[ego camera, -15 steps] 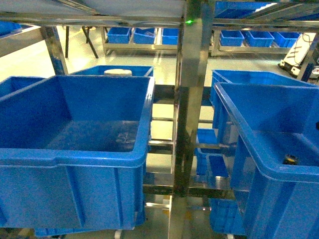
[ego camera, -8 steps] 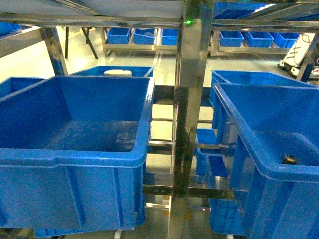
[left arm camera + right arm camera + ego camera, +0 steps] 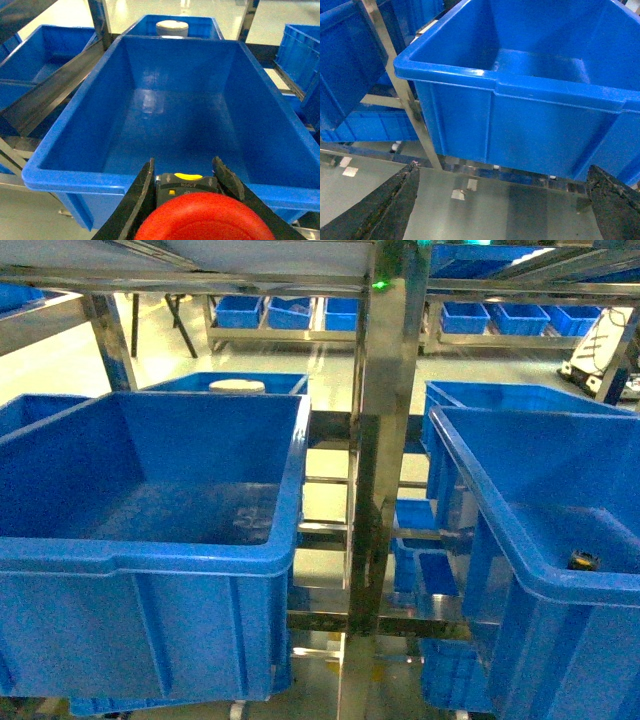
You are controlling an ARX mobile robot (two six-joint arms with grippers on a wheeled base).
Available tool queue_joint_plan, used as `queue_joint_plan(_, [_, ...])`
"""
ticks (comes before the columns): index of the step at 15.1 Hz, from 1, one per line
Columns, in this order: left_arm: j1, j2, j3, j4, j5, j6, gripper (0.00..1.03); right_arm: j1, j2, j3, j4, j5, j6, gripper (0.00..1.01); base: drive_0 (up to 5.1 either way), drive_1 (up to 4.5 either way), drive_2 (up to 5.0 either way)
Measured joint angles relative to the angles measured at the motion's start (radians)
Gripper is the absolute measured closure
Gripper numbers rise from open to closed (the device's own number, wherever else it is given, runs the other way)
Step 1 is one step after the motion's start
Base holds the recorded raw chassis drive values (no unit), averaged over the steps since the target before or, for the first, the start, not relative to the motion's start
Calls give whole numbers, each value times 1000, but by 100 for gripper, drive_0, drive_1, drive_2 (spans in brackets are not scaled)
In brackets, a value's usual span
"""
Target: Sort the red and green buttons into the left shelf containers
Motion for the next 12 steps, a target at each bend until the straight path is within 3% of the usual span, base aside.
queue_joint_plan(3, [80,84,49,6,77,4,74,0,0,0,0,0,-1,3,0,0,0])
queue_joint_plan(5, [142,206,150,28,174,22,74,0,0,0,0,0,-1,3,0,0,0])
queue_joint_plan(7, [178,328,241,16,212,35,74,0,0,0,0,0,-1,3,0,0,0])
queue_joint_plan(12, [171,533,306,-65,232,7,74,0,0,0,0,0,-1,3,0,0,0])
